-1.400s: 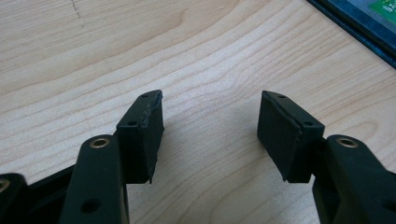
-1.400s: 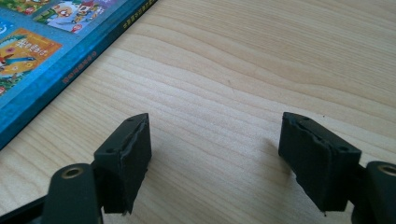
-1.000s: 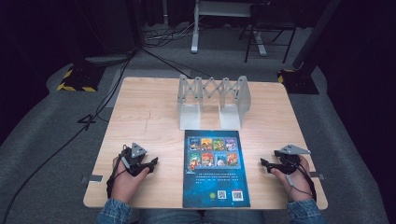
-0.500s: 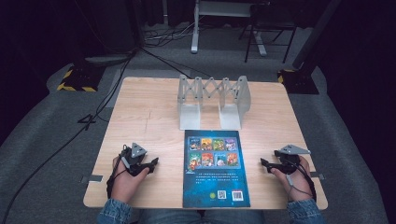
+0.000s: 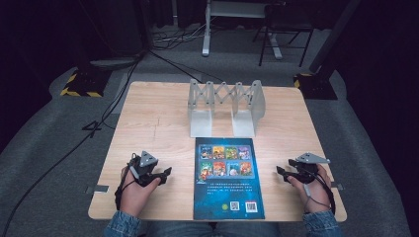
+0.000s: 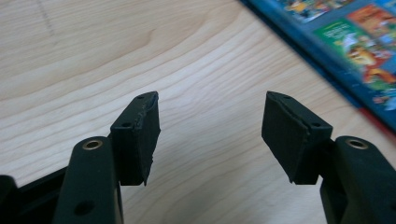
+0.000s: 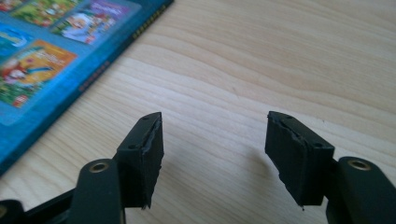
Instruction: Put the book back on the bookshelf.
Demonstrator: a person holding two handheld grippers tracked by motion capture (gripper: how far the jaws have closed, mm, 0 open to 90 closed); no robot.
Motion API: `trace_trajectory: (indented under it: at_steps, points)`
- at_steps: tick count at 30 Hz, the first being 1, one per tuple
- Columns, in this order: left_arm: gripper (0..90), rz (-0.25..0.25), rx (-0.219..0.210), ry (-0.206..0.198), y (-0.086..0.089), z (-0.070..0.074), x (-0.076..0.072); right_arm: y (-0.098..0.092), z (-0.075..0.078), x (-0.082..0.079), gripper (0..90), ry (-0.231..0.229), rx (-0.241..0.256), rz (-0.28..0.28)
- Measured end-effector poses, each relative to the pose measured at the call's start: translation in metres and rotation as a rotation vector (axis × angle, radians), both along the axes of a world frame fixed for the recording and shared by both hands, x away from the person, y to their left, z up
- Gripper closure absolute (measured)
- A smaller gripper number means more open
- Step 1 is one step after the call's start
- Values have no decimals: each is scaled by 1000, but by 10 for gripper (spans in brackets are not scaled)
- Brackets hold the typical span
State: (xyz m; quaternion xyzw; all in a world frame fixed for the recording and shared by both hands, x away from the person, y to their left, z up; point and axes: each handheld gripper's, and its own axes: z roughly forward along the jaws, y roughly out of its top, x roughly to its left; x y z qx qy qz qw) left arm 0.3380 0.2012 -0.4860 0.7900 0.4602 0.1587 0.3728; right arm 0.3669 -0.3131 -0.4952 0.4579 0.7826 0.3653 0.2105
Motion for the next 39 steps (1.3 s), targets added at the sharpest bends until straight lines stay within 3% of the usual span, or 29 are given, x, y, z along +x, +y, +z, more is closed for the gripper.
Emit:
trace_trajectory:
  at_steps: [5, 6, 9, 12, 15, 16, 18, 21, 23, 27, 29, 32, 36, 39]
  points:
    - [389, -42, -29, 7, -17, 7, -6, 9, 7, -3, 362, 26, 32, -8]
    - [389, -78, -39, 16, -30, 8, -9, 15, 9, -3, 363, 25, 50, 11]
    - [385, -114, -32, 30, -41, 8, -12, 27, 10, -4, 363, 29, 54, 36]
    - [373, -179, -8, 42, -64, 9, -24, 40, 10, -4, 363, 39, 48, 63]
    - [364, -240, 47, 38, -82, 7, -37, 54, 8, -3, 364, 40, 41, 88]
    - [363, -240, 47, 38, -82, 7, -37, 54, 8, -3, 364, 40, 41, 88]
    - [362, -255, 90, 53, -90, 1, -42, 66, 7, -3, 364, 45, 28, 110]
    - [365, -251, 88, 72, -94, -3, -46, 76, 5, -2, 362, 58, 33, 129]
    - [362, -277, 92, 84, -97, -2, -53, 80, 3, -2, 357, 67, 33, 134]
    - [339, -313, 109, 67, -102, 0, -65, 85, -1, 0, 341, 83, 36, 124]
    - [323, -339, 126, 83, -106, 0, -72, 86, -1, 1, 340, 86, 36, 126]
    - [295, -327, 108, 90, -106, -3, -69, 89, -2, 0, 322, 99, 55, 123]
    - [290, -281, 42, 121, -98, -7, -62, 92, -3, 1, 305, 111, 69, 124]
    - [353, -263, 24, 128, -93, -8, -59, 93, -3, 1, 307, 109, 71, 125]
